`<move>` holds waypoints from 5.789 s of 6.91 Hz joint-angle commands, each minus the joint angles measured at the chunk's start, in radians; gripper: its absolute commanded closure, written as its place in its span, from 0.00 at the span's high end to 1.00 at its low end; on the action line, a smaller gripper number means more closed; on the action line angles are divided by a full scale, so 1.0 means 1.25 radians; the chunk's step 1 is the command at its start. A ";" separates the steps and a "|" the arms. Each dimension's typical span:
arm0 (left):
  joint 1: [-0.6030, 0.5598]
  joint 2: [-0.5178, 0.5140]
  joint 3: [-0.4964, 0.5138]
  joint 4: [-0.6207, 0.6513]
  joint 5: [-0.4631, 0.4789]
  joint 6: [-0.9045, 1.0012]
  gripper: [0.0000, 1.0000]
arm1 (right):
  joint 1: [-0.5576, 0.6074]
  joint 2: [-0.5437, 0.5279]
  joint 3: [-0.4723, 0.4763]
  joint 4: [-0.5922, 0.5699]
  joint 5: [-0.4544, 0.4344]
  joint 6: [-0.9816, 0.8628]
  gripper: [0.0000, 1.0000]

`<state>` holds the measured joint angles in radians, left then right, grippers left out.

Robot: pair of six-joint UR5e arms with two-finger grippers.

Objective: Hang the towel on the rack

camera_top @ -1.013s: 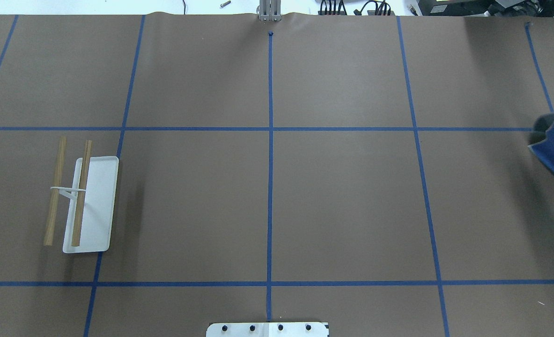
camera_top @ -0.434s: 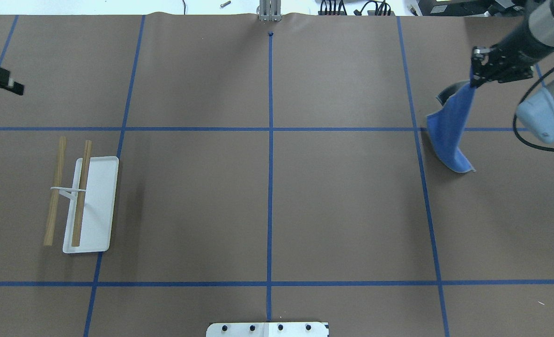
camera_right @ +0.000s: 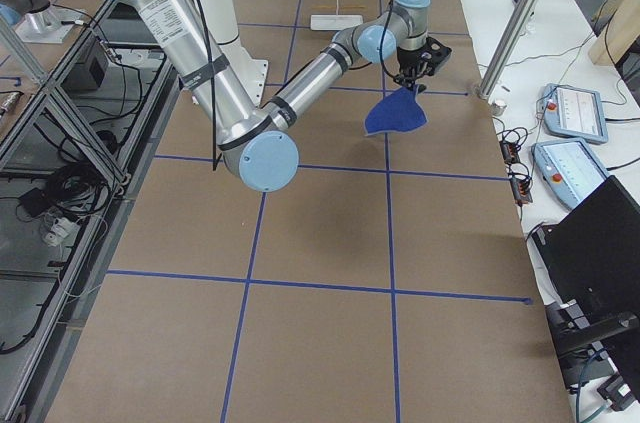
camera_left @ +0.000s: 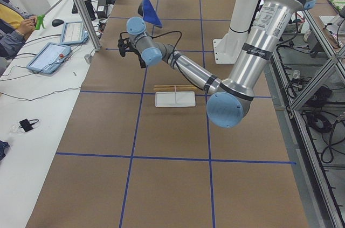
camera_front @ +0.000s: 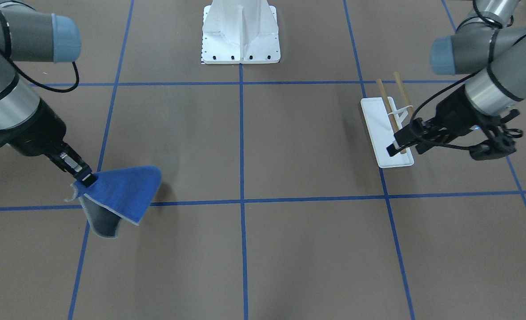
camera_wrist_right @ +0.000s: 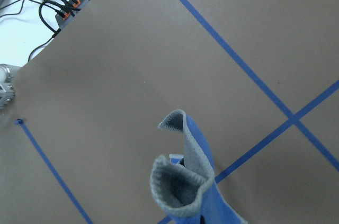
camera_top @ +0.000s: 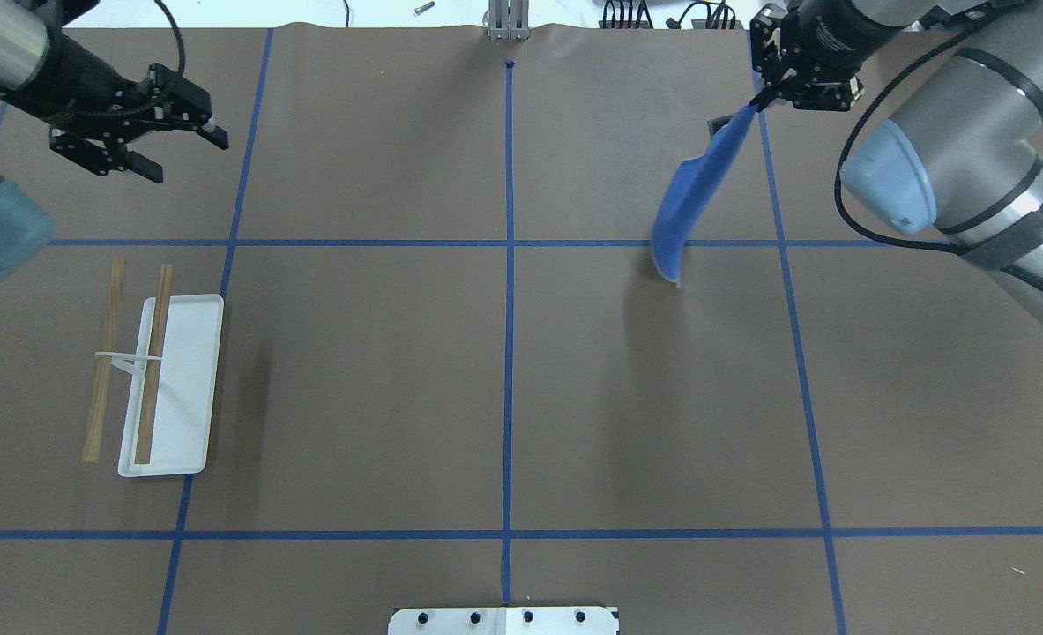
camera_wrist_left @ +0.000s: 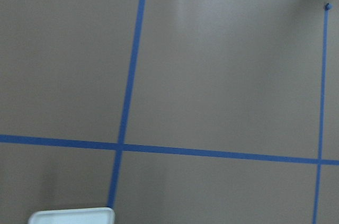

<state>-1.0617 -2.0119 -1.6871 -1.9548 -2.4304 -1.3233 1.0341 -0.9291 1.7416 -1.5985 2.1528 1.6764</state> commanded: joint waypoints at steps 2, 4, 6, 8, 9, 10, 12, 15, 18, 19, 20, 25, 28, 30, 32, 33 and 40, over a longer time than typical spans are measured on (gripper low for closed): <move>0.064 -0.085 0.065 -0.148 0.007 -0.539 0.97 | -0.027 0.114 -0.006 -0.039 -0.084 0.273 0.00; 0.127 -0.119 0.123 -0.347 0.123 -0.865 0.97 | -0.068 0.161 -0.010 -0.054 -0.151 0.388 0.00; 0.141 -0.132 0.127 -0.374 0.148 -1.007 0.97 | -0.082 0.224 -0.042 -0.091 -0.177 0.433 0.00; 0.201 -0.136 0.127 -0.459 0.203 -1.001 0.97 | -0.089 0.254 -0.059 -0.092 -0.183 0.449 0.00; 0.206 -0.142 0.127 -0.496 0.238 -1.010 0.97 | -0.089 0.261 -0.062 -0.096 -0.187 0.449 0.00; 0.234 -0.147 0.129 -0.499 0.241 -1.063 0.97 | -0.090 0.266 -0.062 -0.097 -0.187 0.449 0.00; 0.275 -0.150 0.144 -0.524 0.241 -1.075 0.98 | -0.090 0.270 -0.062 -0.098 -0.187 0.449 0.00; 0.276 -0.159 0.226 -0.630 0.378 -1.106 0.97 | -0.090 0.270 -0.057 -0.102 -0.187 0.449 0.00; 0.276 -0.165 0.254 -0.691 0.460 -1.260 0.88 | -0.090 0.271 -0.049 -0.109 -0.187 0.449 0.00; 0.286 -0.167 0.288 -0.773 0.498 -1.331 0.89 | -0.091 0.272 -0.049 -0.109 -0.187 0.451 0.00; 0.313 -0.176 0.293 -0.784 0.539 -1.342 0.93 | -0.093 0.278 -0.049 -0.108 -0.187 0.472 0.00; 0.325 -0.192 0.294 -0.783 0.548 -1.359 0.96 | -0.120 0.286 -0.041 -0.109 -0.217 0.506 0.00; 0.324 -0.192 0.294 -0.784 0.556 -1.363 0.94 | -0.123 0.281 -0.004 -0.129 -0.210 0.506 0.00; 0.325 -0.192 0.286 -0.770 0.586 -1.419 0.34 | -0.128 0.276 -0.002 -0.129 -0.212 0.506 0.00; 0.325 -0.190 0.278 -0.770 0.602 -1.426 0.00 | -0.128 0.270 0.000 -0.129 -0.213 0.498 0.00; 0.325 -0.190 0.278 -0.770 0.602 -1.419 0.00 | -0.128 0.264 0.006 -0.129 -0.213 0.491 0.15; 0.322 -0.032 0.090 -0.696 0.602 -0.466 0.00 | -0.123 0.142 0.133 -0.128 -0.207 0.371 1.00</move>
<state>-0.6574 -2.1160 -1.4875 -2.8963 -1.6769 -2.2479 0.8792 -0.7398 1.9046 -1.7585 1.8942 2.1577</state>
